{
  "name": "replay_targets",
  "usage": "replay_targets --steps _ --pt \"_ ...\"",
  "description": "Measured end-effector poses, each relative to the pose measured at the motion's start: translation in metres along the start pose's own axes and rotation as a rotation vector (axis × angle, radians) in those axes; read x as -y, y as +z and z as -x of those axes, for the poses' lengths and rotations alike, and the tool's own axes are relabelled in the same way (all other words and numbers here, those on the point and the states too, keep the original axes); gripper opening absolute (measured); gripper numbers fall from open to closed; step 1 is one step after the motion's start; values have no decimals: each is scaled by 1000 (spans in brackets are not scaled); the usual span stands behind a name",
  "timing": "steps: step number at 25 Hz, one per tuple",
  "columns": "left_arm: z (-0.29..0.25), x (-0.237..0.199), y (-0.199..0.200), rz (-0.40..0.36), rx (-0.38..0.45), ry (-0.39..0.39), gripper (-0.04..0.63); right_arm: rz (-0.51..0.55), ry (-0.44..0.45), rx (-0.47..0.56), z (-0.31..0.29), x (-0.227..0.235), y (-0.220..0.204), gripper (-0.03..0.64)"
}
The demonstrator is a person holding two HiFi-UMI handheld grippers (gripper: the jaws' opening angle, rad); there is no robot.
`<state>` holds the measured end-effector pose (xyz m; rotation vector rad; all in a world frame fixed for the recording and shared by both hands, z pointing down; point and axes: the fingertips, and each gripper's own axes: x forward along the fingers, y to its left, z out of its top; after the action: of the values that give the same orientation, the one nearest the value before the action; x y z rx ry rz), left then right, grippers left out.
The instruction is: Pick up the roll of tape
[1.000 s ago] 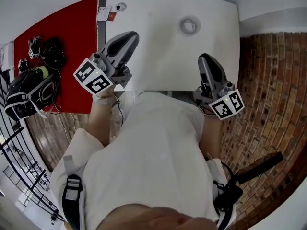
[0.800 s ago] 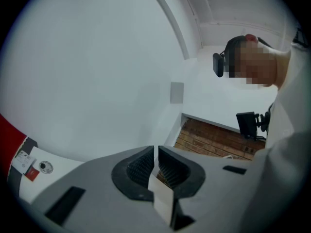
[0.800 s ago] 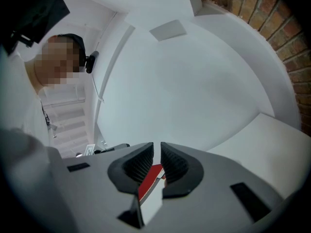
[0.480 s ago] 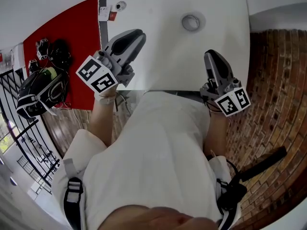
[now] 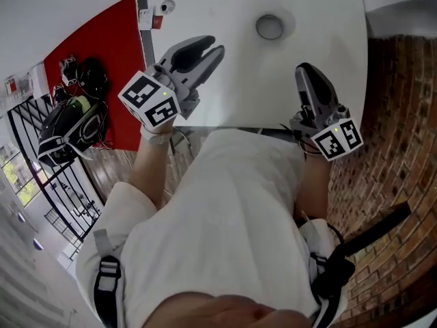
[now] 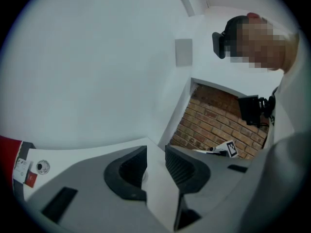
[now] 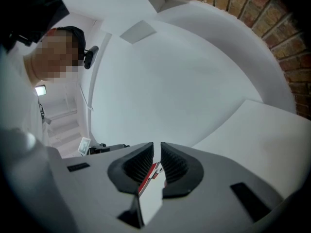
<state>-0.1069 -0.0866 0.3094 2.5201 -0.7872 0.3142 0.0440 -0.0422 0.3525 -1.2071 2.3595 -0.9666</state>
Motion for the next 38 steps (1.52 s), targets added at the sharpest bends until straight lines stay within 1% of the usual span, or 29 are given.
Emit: replay_targets --steps 3,9,13,21,25,34,36,38 --pt "-21 -2 -5 -8 -30 3 106 -24 2 -4 0 17 -3 60" --pt "-58 -7 -26 -13 -121 10 148 -86 -5 7 0 50 -12 60" --pt "-82 -12 -42 -13 -181 11 150 -124 -11 5 -1 71 -23 60" --pt "-125 -17 -81 -36 -304 -4 161 -171 -31 15 6 106 -37 60" --pt "-146 -23 -103 -53 -369 -11 184 -198 -50 23 12 125 -45 60" --pt "-175 -39 -150 -98 -510 8 230 -245 -74 28 21 153 -68 60" --pt "-180 -43 -160 -125 -552 9 242 -253 -78 30 20 158 -73 60" --pt "-184 -46 -169 -172 -590 6 245 -258 -79 27 19 162 -77 60"
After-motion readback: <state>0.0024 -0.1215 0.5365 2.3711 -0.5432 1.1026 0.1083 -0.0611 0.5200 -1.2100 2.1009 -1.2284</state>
